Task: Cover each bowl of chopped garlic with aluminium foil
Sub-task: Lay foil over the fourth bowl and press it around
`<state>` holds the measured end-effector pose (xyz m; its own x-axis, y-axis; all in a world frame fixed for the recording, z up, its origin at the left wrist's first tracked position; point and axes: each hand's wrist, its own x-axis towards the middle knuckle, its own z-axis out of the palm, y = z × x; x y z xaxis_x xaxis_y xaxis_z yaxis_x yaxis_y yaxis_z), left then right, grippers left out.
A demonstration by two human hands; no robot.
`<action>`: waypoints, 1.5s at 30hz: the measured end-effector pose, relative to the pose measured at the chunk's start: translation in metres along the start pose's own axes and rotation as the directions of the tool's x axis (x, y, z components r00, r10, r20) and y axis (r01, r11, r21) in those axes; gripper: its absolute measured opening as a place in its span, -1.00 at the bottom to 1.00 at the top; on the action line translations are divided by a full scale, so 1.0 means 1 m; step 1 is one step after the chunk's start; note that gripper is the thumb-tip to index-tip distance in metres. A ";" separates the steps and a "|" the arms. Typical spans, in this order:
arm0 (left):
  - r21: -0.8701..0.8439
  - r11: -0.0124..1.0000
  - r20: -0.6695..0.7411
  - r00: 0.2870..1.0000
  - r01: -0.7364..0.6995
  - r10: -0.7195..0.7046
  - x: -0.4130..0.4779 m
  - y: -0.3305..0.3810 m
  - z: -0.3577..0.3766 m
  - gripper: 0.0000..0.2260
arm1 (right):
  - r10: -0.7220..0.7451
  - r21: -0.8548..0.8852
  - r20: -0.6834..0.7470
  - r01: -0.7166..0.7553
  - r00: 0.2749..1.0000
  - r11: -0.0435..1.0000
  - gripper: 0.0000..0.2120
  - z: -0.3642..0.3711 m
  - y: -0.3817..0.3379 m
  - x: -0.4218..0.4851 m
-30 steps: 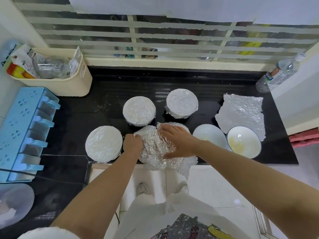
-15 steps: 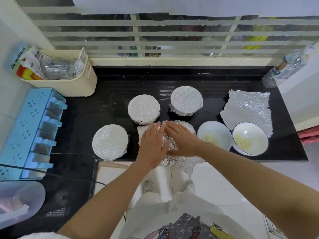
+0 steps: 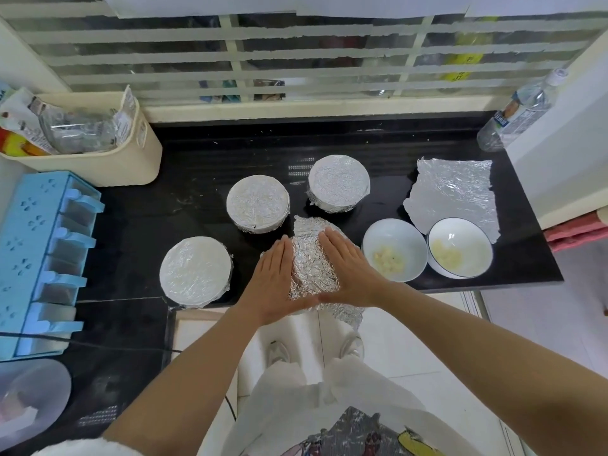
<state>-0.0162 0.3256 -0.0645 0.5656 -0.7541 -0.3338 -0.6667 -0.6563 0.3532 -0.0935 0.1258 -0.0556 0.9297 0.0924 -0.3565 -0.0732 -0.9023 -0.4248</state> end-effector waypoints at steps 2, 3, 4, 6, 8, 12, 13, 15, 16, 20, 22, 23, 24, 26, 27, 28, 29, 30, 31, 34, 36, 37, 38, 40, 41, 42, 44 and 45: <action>0.007 1.000 0.024 1.000 -0.007 0.006 0.001 -0.001 -0.003 0.15 | 0.002 0.028 0.006 -0.002 1.000 1.000 0.15 0.001 0.000 0.000; 0.004 1.000 0.037 0.999 -0.010 0.010 0.002 -0.001 -0.004 0.18 | 0.002 0.038 0.013 -0.003 1.000 0.999 0.16 0.001 -0.001 -0.001; 0.001 1.000 0.049 0.999 -0.016 0.016 0.003 -0.003 -0.006 0.21 | 0.003 0.039 0.019 -0.004 1.000 0.999 0.18 0.001 0.000 -0.001; 0.012 0.999 0.055 0.998 -0.040 0.039 0.003 -0.008 -0.006 0.26 | 0.001 0.015 0.022 -0.001 1.000 1.000 0.22 0.002 0.000 -0.001; 0.016 0.998 0.044 0.997 -0.060 0.059 0.004 -0.014 -0.002 0.26 | 0.003 -0.011 0.024 -0.002 1.000 1.000 0.27 0.003 0.001 0.000; -0.040 0.998 0.007 0.999 -0.050 0.050 0.005 -0.019 0.004 0.23 | 0.018 -0.002 0.012 -0.018 1.000 1.000 0.30 0.004 0.000 0.002; -0.062 0.997 0.011 0.999 -0.048 0.049 0.005 -0.019 0.004 0.22 | 0.021 0.007 0.010 -0.021 1.000 1.000 0.31 0.003 -0.001 0.002; -0.093 0.995 0.020 0.999 -0.043 0.045 0.005 -0.018 0.004 0.22 | 0.030 0.025 0.004 -0.030 1.000 0.999 0.31 0.001 -0.003 0.001; -0.101 0.994 0.019 0.999 -0.043 0.045 0.006 -0.019 0.004 0.23 | 0.035 0.030 0.003 -0.035 0.999 0.999 0.32 0.000 -0.004 0.001; -0.120 0.992 0.011 0.999 -0.042 0.044 0.007 -0.021 0.008 0.20 | 0.052 0.034 0.009 -0.053 0.999 0.998 0.33 -0.001 -0.006 0.001; -0.136 0.990 0.003 0.999 -0.038 0.039 0.007 -0.020 0.008 0.17 | 0.064 0.032 0.004 -0.064 0.998 0.997 0.33 0.000 -0.006 0.002; -0.141 0.989 0.000 0.999 -0.037 0.037 0.006 -0.020 0.008 0.16 | 0.071 0.032 0.002 -0.071 0.997 0.997 0.33 0.000 -0.006 0.003; -0.145 0.989 -0.003 0.999 -0.036 0.036 0.006 -0.020 0.008 0.16 | 0.077 0.031 0.002 -0.077 0.997 0.997 0.34 0.000 -0.006 0.003; -0.156 0.987 -0.020 0.999 -0.038 0.035 0.005 -0.020 0.008 0.16 | 0.085 0.029 0.003 -0.085 0.996 0.996 0.34 0.000 -0.007 0.004; -0.156 0.987 -0.034 0.999 -0.039 0.034 0.005 -0.020 0.008 0.16 | 0.088 0.028 0.002 -0.088 0.996 0.996 0.35 0.001 -0.007 0.004; -0.149 0.988 -0.044 0.998 -0.043 0.037 0.005 -0.019 0.006 0.16 | 0.093 0.028 0.000 -0.092 0.996 0.995 0.35 0.001 -0.007 0.004; -0.142 0.989 -0.045 0.998 -0.047 0.041 0.005 -0.017 0.003 0.16 | 0.094 0.030 -0.002 -0.094 0.996 0.995 0.35 0.001 -0.008 0.004; -0.143 0.989 -0.035 0.999 -0.041 0.036 0.005 -0.016 0.001 0.18 | 0.096 0.031 -0.002 -0.096 0.995 0.995 0.35 0.001 -0.008 0.004; -0.147 0.989 -0.015 1.000 -0.024 0.022 0.004 -0.015 -0.002 0.21 | 0.095 0.031 -0.002 -0.095 0.995 0.995 0.35 0.001 -0.008 0.004; -0.139 0.990 0.036 0.999 0.007 -0.002 0.001 -0.018 -0.009 0.31 | 0.093 0.028 0.006 -0.093 0.996 0.995 0.35 -0.001 -0.010 0.003; -0.110 0.994 -0.016 1.000 -0.015 0.013 -0.002 -0.023 -0.010 0.35 | 0.095 0.028 0.009 -0.096 0.995 0.995 0.36 -0.003 -0.011 0.003; -0.087 0.995 -0.051 0.998 -0.039 0.035 -0.003 -0.026 -0.010 0.35 | 0.097 0.026 0.009 -0.097 0.995 0.995 0.37 -0.003 -0.011 0.003; -0.068 0.995 -0.087 0.994 -0.076 0.070 -0.003 -0.029 -0.010 0.33 | 0.097 0.022 0.008 -0.097 0.995 0.995 0.38 -0.003 -0.012 0.003; -0.029 0.986 -0.135 0.978 -0.162 0.157 0.002 -0.026 -0.014 0.26 | 0.094 0.015 0.002 -0.094 0.996 0.995 0.38 -0.004 -0.013 0.004; 0.000 0.980 -0.140 0.970 -0.201 0.199 0.006 -0.022 -0.017 0.24 | 0.094 0.012 0.001 -0.094 0.996 0.996 0.38 -0.004 -0.012 0.003; 0.031 0.972 -0.134 0.963 -0.234 0.236 0.011 -0.018 -0.019 0.24 | 0.093 0.008 0.000 -0.093 0.996 0.996 0.38 -0.003 -0.012 0.003; 0.088 0.953 -0.090 0.950 -0.290 0.297 0.022 -0.009 -0.023 0.26 | 0.095 0.005 0.001 -0.095 0.995 0.995 0.39 -0.003 -0.012 0.003; 0.110 0.947 -0.062 0.949 -0.303 0.311 0.027 -0.007 -0.024 0.26 | 0.093 0.009 -0.002 -0.093 0.996 0.996 0.39 -0.003 -0.012 0.004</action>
<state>0.0151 0.3088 -0.0552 0.3594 -0.9206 -0.1528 -0.8559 -0.3904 0.3391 -0.0881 0.1361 -0.0490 0.9195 0.0070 -0.3931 -0.1627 -0.9034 -0.3968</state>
